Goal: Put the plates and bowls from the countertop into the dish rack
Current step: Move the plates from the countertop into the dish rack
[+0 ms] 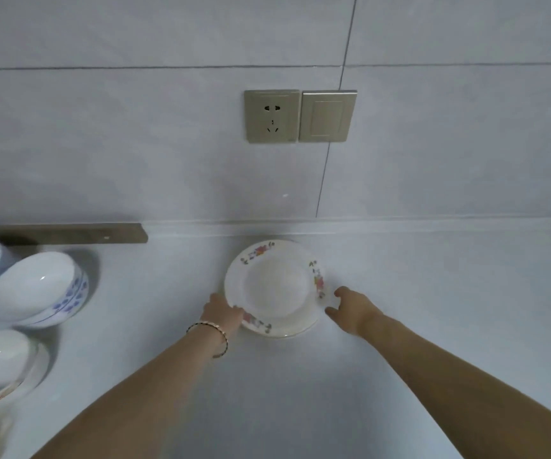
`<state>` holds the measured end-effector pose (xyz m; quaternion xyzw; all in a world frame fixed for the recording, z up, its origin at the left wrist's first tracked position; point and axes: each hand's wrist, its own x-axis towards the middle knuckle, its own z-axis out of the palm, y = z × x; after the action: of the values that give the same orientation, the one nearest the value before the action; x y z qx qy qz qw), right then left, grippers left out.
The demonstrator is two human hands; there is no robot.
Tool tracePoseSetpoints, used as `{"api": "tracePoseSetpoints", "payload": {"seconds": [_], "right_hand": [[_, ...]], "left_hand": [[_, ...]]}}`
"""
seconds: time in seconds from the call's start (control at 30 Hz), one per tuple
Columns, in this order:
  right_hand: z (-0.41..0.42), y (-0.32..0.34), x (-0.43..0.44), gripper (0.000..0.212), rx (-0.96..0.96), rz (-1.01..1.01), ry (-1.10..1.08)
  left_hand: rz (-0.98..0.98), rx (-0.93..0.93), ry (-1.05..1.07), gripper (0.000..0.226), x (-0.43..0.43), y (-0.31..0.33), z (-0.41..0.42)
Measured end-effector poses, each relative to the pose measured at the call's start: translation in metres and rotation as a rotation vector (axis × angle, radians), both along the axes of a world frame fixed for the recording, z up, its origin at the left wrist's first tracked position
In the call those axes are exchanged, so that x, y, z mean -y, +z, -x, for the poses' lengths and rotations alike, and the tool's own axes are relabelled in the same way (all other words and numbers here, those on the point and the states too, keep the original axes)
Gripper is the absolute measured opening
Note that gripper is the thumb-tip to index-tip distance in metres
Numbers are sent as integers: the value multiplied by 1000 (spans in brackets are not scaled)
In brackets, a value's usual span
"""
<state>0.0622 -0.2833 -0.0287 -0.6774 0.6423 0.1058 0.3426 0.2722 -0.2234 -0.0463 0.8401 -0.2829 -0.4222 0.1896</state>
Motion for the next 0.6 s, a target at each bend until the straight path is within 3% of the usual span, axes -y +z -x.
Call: {"api": "tracePoseSetpoints", "payload": {"seconds": [0.07,0.27,0.5,0.6], "right_hand": [[-14,-19,26,50,33,-15,-90],[-32,-71,66,39,193,-53,-369],[-10,-83,39,31,345,-71,-488],[7,-71,8,18,374,-58,-495]], "left_hand": [[-15,-32,39,52,18,-17,-13],[6,-143,125,20,42,-62,-33],[9,-151,110,31,20,-56,-26],[-5,-197,78,34,-7,-45,-15]]}}
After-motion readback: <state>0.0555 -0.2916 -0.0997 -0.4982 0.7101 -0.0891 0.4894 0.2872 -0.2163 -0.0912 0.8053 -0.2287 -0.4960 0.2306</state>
